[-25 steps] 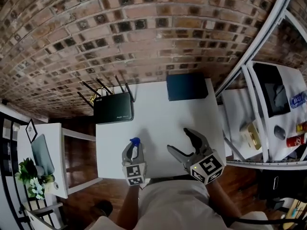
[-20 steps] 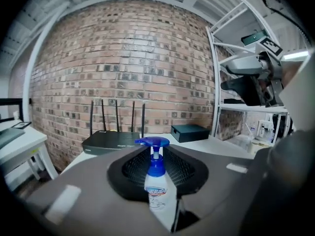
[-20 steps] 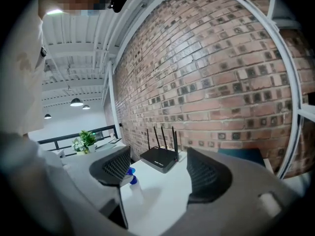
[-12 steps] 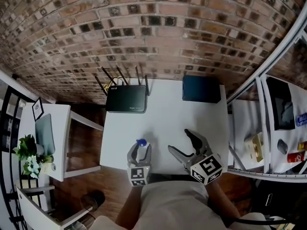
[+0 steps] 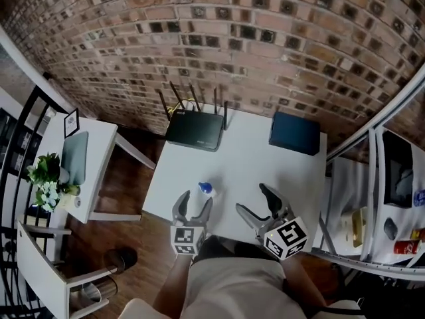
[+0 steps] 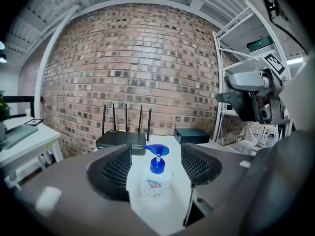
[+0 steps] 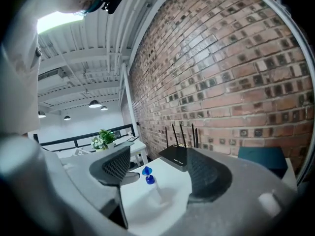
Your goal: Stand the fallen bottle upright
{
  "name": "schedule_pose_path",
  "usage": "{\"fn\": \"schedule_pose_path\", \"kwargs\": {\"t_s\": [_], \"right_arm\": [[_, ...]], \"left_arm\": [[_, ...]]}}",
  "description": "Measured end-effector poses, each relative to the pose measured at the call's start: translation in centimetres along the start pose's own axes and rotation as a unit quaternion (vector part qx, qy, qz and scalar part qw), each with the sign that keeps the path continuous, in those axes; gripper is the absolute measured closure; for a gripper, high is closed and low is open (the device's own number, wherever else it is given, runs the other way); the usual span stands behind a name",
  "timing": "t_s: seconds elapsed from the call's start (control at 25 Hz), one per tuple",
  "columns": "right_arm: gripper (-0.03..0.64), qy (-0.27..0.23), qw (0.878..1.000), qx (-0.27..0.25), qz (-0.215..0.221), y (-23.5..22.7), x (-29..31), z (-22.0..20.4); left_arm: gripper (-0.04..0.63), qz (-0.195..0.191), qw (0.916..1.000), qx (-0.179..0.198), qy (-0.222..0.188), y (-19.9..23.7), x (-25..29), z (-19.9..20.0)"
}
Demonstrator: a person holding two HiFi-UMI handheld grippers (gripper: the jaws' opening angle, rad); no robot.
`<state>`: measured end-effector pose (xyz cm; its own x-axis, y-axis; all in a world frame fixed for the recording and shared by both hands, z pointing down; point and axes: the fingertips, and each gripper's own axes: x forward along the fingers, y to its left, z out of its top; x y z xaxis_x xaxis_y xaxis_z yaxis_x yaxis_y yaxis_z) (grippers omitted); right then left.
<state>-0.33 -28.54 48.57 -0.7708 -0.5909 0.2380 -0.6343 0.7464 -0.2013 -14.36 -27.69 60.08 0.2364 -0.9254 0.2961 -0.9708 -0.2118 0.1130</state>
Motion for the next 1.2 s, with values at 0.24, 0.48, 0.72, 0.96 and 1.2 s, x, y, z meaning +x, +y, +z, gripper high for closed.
{"fn": "schedule_pose_path", "kwargs": {"t_s": [0.24, 0.48, 0.72, 0.96, 1.2], "right_arm": [[0.272, -0.002, 0.999, -0.044, -0.004, 0.9, -1.6, -0.7], [0.272, -0.032, 0.995, -0.072, -0.067, 2.8, -4.9, 0.6], [0.272, -0.065, 0.968, -0.021, -0.243, 4.9, -10.6, -0.2], [0.272, -0.104, 0.946, -0.029, -0.304, 12.3, -15.1, 0.1], [0.328, -0.100, 0.939, -0.065, -0.322, 16.5, -17.4, 0.2]], "left_arm": [[0.255, 0.031, 0.9989, 0.007, -0.036, -1.1, -4.7, 6.5], [0.255, 0.019, 0.9979, 0.010, -0.061, -2.7, -9.0, 10.1], [0.258, -0.053, 0.9947, 0.041, -0.078, -5.7, -13.4, 10.7], [0.287, -0.056, 0.9919, 0.047, -0.104, -5.8, -20.0, 11.0], [0.286, -0.039, 0.9911, 0.039, -0.121, -4.9, -25.2, 11.7]]}}
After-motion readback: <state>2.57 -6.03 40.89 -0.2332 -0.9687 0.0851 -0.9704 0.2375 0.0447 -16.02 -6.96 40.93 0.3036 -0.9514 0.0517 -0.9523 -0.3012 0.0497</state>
